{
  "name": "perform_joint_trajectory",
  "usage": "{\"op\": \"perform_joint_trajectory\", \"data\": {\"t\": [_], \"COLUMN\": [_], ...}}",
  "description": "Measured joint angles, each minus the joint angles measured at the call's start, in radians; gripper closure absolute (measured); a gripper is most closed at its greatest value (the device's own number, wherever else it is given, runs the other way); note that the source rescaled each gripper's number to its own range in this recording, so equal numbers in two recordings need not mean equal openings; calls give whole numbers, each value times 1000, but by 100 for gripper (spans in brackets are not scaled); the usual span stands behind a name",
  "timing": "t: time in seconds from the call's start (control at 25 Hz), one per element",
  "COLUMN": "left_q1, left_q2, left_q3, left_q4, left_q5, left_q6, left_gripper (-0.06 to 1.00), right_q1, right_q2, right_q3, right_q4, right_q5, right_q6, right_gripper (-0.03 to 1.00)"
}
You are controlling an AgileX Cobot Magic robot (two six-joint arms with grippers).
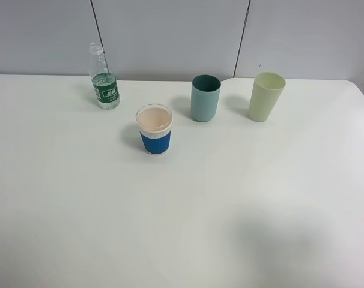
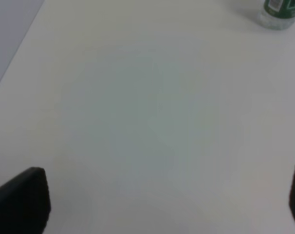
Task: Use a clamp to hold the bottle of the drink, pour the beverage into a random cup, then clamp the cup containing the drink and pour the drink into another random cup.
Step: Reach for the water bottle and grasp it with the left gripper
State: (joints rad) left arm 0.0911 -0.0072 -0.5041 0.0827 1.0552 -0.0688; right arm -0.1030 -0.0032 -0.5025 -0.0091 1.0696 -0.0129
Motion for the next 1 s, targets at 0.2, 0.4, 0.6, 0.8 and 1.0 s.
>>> {"op": "perform_joint_trajectory", "data": {"t": [0.2,0.4,0.6,0.8,1.0], "left_q1": [0,0,0,0,0], "left_q2": [0,0,0,0,0], "left_q3": [0,0,0,0,0], "left_q4": [0,0,0,0,0], "left_q5": [0,1,1,1,1], "left_q6": [0,0,0,0,0], "left_gripper": [-6,-6,-6,-6,-6], "right_q1": [0,0,0,0,0], "right_q2": [0,0,0,0,0], "right_q3": [0,0,0,0,0], "right_q4": [0,0,0,0,0], "right_q5": [0,0,0,0,0], "right_q6": [0,0,0,0,0], "right_gripper": [4,4,4,4,4]}}
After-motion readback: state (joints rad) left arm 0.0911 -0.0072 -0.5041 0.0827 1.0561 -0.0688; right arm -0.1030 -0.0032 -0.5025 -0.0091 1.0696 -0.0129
